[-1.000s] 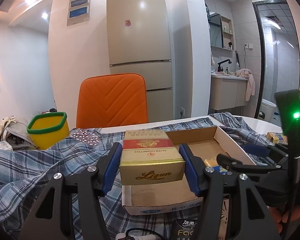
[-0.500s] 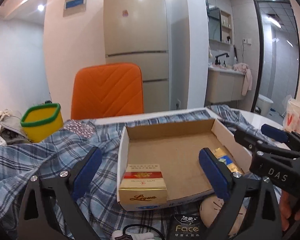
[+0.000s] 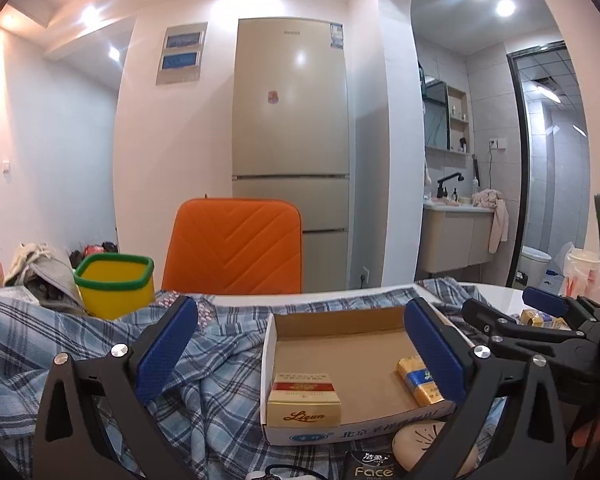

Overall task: Organize soft objects
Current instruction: 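Lower both packs into the cardboard box and open both grippers, then grasp the black Face tissue pack with the left gripper while the right grasps the Babycare wipes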

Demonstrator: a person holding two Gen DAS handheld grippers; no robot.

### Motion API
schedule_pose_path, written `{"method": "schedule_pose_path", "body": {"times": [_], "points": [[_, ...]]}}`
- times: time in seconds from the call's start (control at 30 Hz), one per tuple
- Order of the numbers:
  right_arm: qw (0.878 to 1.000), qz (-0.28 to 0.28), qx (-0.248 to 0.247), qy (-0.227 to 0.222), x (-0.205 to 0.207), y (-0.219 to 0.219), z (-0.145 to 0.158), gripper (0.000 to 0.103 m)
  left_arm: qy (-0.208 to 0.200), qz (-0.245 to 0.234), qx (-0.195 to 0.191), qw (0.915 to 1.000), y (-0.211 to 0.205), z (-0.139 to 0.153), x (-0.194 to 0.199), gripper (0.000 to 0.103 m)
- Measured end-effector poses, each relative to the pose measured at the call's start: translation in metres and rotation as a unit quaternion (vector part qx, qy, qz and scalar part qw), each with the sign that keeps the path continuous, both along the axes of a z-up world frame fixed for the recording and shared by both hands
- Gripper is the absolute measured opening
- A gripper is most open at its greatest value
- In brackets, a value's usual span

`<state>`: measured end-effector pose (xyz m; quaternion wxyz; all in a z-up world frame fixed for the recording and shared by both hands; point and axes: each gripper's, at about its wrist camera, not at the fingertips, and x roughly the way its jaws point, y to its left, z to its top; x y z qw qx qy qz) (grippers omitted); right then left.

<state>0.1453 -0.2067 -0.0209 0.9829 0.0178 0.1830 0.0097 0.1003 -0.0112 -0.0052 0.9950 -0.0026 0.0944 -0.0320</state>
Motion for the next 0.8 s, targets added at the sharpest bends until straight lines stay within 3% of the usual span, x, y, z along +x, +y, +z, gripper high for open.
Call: {"method": "schedule_pose_path", "body": {"times": [0.2, 0.33, 0.4, 0.7, 0.8], "points": [[0.999, -0.001, 0.011, -0.036, -0.017, -0.004, 0.018, 0.091, -0.051, 0.012, 0.002, 0.9986, 0.003, 0.022, -0.023, 0.102], [0.996, 0.008, -0.006, -0.09, -0.042, -0.005, 0.04, 0.092, -0.069, 0.01, 0.0, 0.9976, 0.007, 0.037, -0.041, 0.103], [0.994, 0.005, -0.018, -0.108, -0.053, -0.006, 0.044, 0.103, -0.07, 0.008, -0.001, 0.9975, 0.008, 0.039, -0.048, 0.103], [0.988, 0.0, -0.015, -0.152, -0.106, -0.025, 0.039, 0.103, -0.077, 0.013, 0.008, 0.9969, 0.003, 0.016, -0.078, 0.103], [0.988, 0.002, -0.015, -0.151, -0.115, -0.031, 0.034, 0.103, -0.069, 0.002, 0.038, 0.9969, -0.009, 0.006, -0.076, 0.103]]}}
